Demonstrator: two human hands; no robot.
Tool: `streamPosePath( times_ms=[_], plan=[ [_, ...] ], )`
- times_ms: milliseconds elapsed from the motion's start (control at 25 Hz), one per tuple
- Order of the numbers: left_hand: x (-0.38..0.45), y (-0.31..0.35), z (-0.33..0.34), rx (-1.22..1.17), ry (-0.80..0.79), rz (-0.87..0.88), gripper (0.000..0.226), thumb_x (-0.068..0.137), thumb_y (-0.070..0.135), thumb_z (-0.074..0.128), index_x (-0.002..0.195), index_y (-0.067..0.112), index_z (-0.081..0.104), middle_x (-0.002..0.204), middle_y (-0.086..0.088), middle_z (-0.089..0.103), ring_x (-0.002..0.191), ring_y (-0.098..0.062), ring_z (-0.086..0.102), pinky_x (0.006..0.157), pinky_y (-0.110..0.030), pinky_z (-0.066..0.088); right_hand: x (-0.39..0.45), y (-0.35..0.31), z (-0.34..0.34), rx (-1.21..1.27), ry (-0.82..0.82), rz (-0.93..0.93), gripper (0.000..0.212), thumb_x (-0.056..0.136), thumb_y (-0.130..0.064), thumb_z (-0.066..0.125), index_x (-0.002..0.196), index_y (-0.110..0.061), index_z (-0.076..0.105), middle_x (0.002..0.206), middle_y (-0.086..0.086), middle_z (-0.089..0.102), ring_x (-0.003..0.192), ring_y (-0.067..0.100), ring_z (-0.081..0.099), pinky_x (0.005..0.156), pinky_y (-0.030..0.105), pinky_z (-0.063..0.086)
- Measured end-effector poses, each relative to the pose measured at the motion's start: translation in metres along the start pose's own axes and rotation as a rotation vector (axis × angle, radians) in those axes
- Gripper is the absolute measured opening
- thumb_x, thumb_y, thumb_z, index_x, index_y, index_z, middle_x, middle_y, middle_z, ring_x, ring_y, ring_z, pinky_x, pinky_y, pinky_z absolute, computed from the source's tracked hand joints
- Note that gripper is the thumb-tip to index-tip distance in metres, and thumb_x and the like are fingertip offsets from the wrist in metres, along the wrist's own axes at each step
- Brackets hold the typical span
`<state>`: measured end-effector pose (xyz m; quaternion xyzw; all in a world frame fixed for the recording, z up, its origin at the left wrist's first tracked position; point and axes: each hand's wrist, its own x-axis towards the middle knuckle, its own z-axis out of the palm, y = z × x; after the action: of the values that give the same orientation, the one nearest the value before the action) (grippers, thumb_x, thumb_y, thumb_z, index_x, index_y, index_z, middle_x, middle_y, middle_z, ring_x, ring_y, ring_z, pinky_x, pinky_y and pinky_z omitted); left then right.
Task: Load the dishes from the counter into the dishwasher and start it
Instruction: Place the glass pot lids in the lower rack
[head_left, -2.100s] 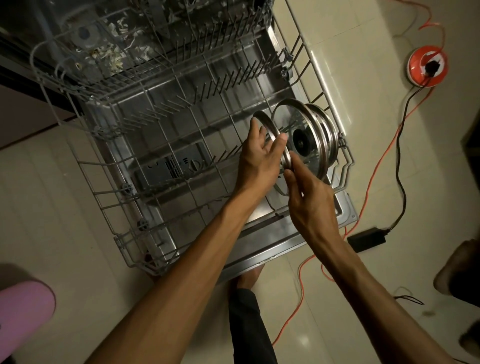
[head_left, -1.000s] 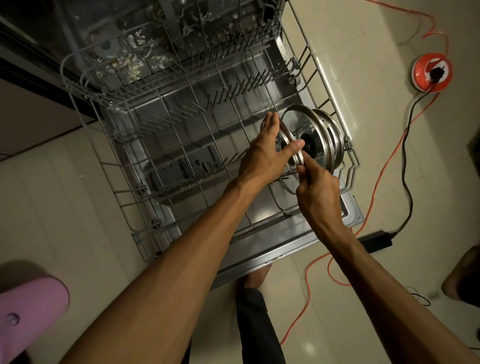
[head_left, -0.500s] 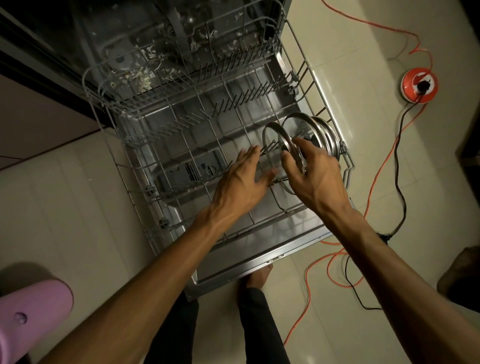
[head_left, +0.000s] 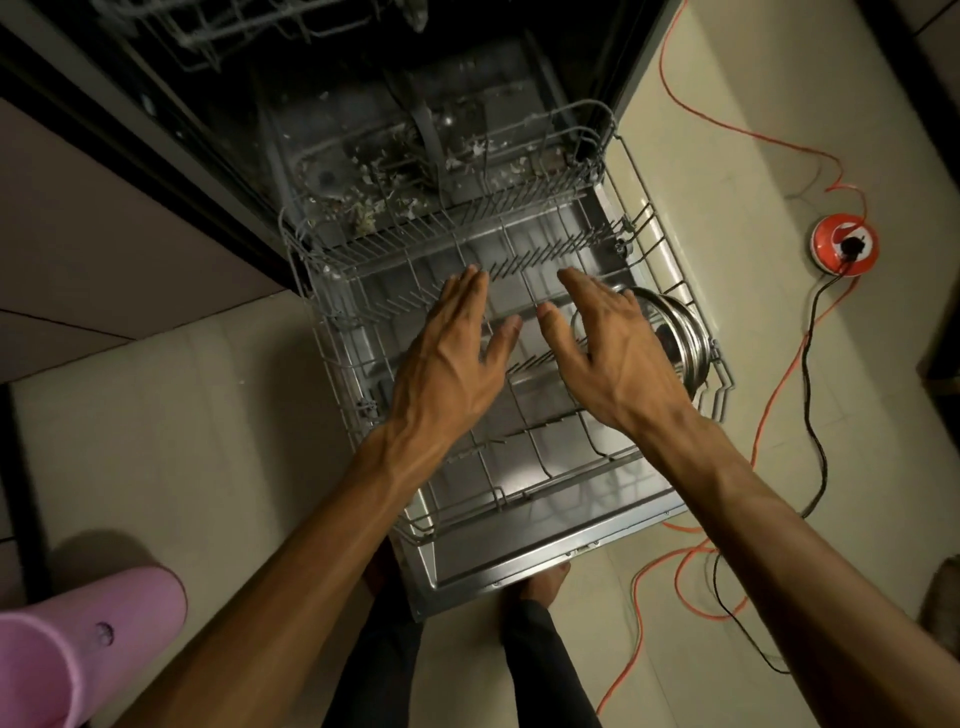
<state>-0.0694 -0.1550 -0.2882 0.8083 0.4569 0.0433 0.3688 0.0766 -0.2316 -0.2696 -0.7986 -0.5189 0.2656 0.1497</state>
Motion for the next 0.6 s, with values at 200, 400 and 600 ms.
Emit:
streamPosePath(
  times_ms=[200,400,600],
  plan=[
    [-0.012,-0.002,-0.047,-0.036,0.106,-0.008,0.067,0.101,0.048,0.037,0.154,0.013,0.016,0.163,-0.002,0.011,0.150,-0.012,0.005,0.119,-0.023,0.009,0.007,-0.039,-0.020,-0.032,0.037,-0.063,0.063,0.104,-0.050,0.026,0.152,-0.010,0.027,0.158,0.009,0.029,0.148,0.019,0.021,0.123,0.045,0.013],
    [-0.032,-0.004,-0.096,-0.018,0.205,0.010,0.068,0.101,0.049,0.036,0.155,0.014,0.016,0.163,-0.001,0.011,0.149,-0.010,0.006,0.119,-0.022,0.009,0.010,-0.087,-0.038,-0.049,0.078,-0.144,0.065,0.103,-0.052,0.026,0.153,-0.010,0.026,0.159,0.008,0.026,0.149,0.018,0.019,0.123,0.042,0.011],
    [-0.045,-0.001,-0.151,-0.073,0.282,-0.001,0.066,0.101,0.047,0.037,0.155,0.013,0.019,0.163,-0.001,0.014,0.149,-0.010,0.008,0.119,-0.021,0.010,0.012,-0.139,-0.054,-0.056,0.112,-0.214,0.066,0.102,-0.054,0.024,0.153,-0.011,0.026,0.159,0.007,0.027,0.148,0.017,0.020,0.123,0.044,0.011]
  ],
)
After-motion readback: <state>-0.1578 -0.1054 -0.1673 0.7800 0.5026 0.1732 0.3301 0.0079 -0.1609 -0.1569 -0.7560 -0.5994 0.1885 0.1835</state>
